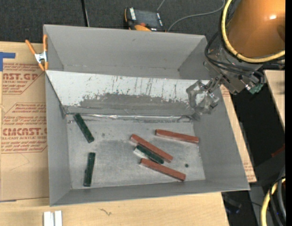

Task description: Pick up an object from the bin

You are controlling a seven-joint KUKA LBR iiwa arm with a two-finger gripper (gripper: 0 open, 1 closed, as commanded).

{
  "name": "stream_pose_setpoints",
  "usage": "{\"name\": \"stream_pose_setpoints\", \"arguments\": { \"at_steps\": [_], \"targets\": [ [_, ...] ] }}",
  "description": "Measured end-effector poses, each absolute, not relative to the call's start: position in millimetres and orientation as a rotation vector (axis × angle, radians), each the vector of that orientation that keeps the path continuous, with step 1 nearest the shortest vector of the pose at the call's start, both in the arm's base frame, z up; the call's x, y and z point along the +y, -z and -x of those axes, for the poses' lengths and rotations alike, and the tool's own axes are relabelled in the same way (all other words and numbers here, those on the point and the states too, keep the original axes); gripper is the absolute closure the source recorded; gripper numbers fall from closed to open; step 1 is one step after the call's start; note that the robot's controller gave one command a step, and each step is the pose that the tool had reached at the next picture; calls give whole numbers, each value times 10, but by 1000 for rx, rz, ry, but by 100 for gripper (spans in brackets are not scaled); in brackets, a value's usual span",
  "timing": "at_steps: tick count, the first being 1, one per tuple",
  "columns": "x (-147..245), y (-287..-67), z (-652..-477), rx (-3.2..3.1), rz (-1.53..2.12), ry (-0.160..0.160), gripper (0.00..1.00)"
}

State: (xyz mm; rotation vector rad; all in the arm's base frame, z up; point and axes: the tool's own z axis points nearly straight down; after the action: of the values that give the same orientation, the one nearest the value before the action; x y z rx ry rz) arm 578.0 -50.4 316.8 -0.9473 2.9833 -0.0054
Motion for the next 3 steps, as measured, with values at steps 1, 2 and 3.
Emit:
{"name": "stream_pose_setpoints", "arguments": {
  "at_steps": [1, 2, 3],
  "targets": [
    [-511, -3123, -5770, 2991, 947, 0, 0],
    [-236, -1371, -5578, 2876, 1275, -9, 0],
    [-13, -1626, -5294, 3084, 590, -3, 0]
  ]
}}
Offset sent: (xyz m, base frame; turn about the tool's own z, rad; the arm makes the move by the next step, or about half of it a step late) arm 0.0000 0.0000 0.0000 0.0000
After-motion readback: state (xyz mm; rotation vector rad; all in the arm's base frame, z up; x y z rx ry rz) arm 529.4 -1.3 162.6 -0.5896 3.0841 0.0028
